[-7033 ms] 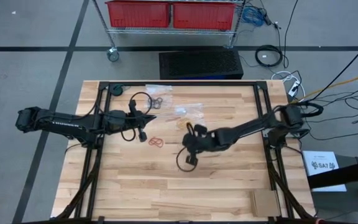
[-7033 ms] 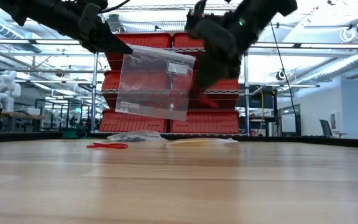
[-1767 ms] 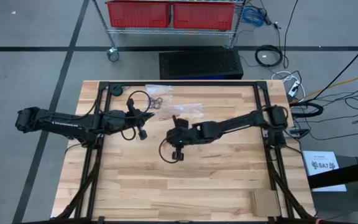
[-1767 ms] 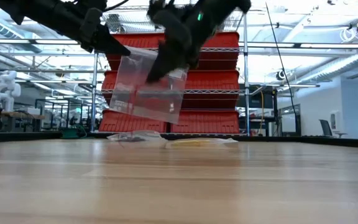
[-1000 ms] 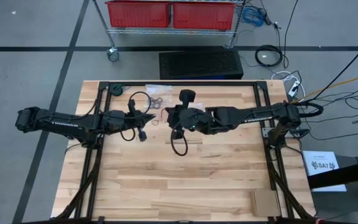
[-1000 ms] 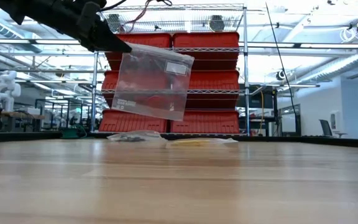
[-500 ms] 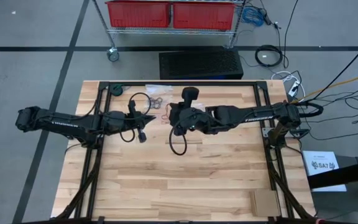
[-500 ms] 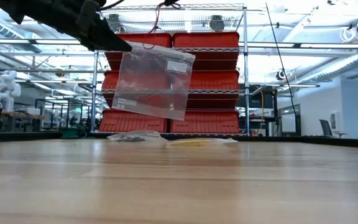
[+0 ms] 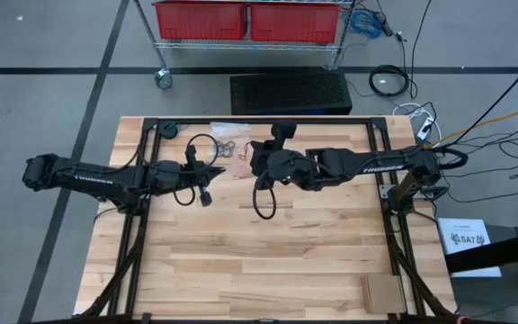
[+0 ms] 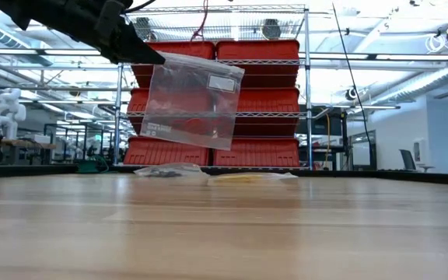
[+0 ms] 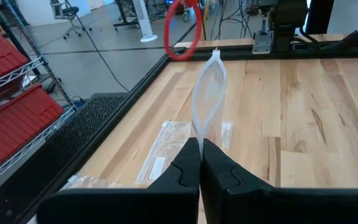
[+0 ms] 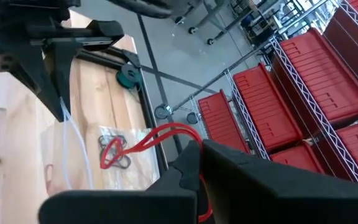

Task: Sort rubber bands
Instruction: Put the red rubber band into the transparent zip bag

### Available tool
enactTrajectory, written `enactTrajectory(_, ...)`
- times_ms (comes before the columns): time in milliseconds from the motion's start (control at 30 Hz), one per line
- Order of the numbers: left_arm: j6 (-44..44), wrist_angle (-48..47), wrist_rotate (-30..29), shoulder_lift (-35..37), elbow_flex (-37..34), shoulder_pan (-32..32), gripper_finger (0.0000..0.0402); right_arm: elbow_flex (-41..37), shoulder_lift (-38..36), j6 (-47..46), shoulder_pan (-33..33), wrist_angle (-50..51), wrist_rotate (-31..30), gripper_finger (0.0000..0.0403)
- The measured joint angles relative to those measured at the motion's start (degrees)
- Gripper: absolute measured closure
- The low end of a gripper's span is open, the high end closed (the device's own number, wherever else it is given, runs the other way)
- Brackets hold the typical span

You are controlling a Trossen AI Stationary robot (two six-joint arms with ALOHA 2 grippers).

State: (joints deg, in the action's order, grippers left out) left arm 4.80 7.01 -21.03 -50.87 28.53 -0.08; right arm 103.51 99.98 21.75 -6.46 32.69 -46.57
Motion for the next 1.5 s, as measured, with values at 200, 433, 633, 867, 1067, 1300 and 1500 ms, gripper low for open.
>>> enactTrajectory(200,-0.02,0.0,-0.01,0.0,0.0,0.0,0.0401,0.04,0.28,-1.93,0.0,2.49,0.37,0.0403)
enactTrajectory(433,-0.02,0.0,0.0,0.0,0.0,0.0,0.0401,0.04,0.33,-3.2,0.0,3.58,0.39,0.0403)
enactTrajectory(633,-0.02,0.0,0.0,-0.02,0.0,-0.01,0.0401,0.04,0.63,-5.75,0.02,5.48,1.66,0.0403)
enactTrajectory(867,-0.02,0.0,-0.01,-0.02,0.0,-0.02,0.0401,-0.05,1.99,-6.27,0.11,6.77,3.45,0.0403)
enactTrajectory(1067,-0.02,0.0,0.0,0.0,0.0,0.0,0.0401,-0.07,1.95,-6.4,0.1,7.14,3.4,0.0403)
enactTrajectory(1300,-0.04,0.03,0.0,-0.02,0.0,-0.01,0.0401,-0.05,3.99,-7.8,0.68,8.24,8.07,0.0403)
enactTrajectory(1500,-0.04,0.11,0.0,0.0,0.0,-0.02,0.0401,-0.05,6.32,-9.59,1.9,9.07,11.91,0.0403)
